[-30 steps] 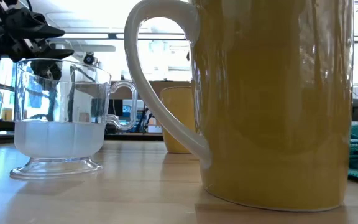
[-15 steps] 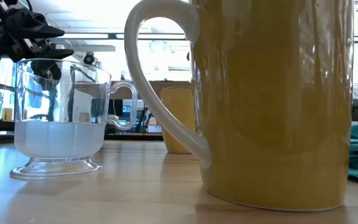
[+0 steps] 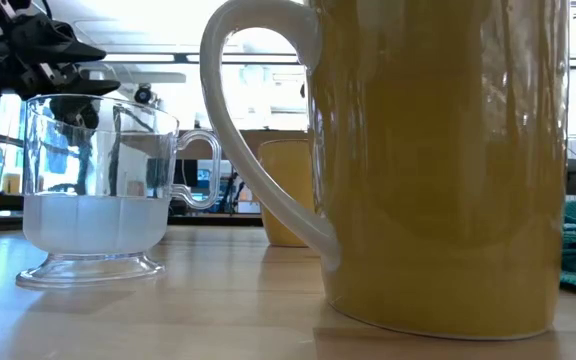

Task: Stack small to large cups/mugs on shelf
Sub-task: Put the white mug on the shelf

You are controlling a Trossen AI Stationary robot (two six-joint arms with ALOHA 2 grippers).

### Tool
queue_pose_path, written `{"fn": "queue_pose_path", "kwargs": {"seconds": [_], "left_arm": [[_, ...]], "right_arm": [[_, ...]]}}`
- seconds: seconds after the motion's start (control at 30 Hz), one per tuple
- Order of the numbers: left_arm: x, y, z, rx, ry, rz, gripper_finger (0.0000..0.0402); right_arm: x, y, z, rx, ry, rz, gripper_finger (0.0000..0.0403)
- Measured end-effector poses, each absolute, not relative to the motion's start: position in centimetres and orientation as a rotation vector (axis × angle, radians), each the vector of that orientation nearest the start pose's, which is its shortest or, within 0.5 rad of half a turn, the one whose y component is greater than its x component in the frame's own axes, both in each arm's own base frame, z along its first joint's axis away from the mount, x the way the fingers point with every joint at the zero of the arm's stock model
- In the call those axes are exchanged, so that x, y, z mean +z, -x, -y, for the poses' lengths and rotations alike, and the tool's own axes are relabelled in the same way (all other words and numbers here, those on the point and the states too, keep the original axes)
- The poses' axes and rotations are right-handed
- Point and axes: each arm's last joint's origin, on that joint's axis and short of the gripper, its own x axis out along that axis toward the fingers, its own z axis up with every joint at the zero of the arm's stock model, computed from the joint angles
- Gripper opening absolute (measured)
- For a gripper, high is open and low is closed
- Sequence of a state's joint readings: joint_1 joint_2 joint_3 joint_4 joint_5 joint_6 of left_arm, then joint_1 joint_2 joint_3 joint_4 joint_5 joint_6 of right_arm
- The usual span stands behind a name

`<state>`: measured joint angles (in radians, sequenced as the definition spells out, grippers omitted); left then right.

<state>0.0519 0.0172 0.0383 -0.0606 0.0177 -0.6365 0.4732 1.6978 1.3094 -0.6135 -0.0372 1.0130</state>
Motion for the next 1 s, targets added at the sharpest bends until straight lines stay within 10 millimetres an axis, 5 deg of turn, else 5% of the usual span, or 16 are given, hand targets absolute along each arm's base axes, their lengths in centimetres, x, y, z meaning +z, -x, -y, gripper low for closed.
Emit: {"fn": "queue_pose_path", "kwargs": {"seconds": [1.0], "left_arm": [[16.94,-9.62,-0.45,0.046,0.637,-0.028,0.0154]], "right_arm": [[25.08,-32.10,-16.39,-0.021,-0.688,-1.051,0.0181]]}}
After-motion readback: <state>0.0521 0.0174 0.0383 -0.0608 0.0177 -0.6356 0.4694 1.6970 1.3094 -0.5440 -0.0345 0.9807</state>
